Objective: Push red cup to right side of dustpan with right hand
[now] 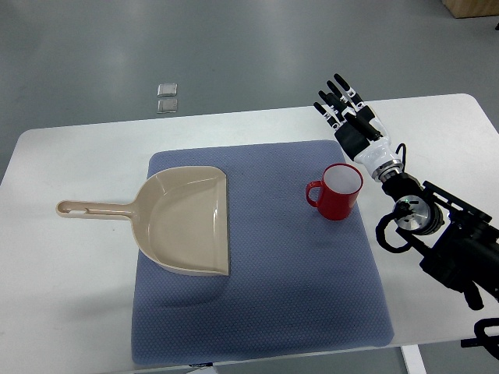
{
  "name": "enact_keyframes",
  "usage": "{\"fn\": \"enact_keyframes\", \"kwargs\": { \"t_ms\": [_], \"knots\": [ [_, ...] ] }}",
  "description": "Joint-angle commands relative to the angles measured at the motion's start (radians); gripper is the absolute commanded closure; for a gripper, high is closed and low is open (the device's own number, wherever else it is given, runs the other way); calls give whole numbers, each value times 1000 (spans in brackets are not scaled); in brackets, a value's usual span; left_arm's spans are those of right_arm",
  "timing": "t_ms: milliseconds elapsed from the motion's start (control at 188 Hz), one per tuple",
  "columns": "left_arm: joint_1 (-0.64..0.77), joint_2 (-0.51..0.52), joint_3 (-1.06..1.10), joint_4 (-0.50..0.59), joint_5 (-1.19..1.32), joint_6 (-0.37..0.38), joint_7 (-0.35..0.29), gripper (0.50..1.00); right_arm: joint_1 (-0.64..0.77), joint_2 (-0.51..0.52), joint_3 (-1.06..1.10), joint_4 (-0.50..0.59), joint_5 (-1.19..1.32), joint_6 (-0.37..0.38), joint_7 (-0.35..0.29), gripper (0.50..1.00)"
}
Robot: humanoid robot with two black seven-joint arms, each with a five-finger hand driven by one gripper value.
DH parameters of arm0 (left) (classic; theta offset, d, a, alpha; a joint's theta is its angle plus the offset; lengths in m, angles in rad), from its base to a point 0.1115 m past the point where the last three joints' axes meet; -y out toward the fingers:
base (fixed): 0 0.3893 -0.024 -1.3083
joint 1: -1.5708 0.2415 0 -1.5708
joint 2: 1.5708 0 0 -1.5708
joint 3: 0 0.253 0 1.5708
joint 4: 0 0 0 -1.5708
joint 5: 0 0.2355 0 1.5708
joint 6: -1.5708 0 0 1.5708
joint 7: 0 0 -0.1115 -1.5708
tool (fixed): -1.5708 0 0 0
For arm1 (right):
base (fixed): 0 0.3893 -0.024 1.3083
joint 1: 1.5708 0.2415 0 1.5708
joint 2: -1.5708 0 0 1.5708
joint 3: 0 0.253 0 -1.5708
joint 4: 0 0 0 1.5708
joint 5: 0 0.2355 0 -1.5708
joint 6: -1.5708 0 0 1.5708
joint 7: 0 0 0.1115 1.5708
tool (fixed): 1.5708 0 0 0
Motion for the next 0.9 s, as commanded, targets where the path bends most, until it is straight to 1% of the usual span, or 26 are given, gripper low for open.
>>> {"fn": "enact_keyframes", "kwargs": {
  "t_ms": [0,255,356,579,733,786,892],
  "knots": [
    [0,0,0,0,0,0,0,500,1,0,0,0,0,1,0,566],
    [0,0,0,0,-1,2,0,500,13,-4,-17,1,-3,9,-3,566],
    [0,0,2,0,0,2,0,500,17,-27,-18,1,-66,64,-5,566],
    [0,0,2,-2,0,2,0,500,22,-156,-17,6,-328,224,1,566],
    [0,0,2,-9,2,0,0,500,21,-238,-18,9,-450,226,9,566],
    [0,0,2,-9,2,0,0,500,16,-264,-18,9,-512,226,28,566],
    [0,0,2,-9,2,0,0,500,5,-307,-18,24,-615,226,86,566]
  ]
}}
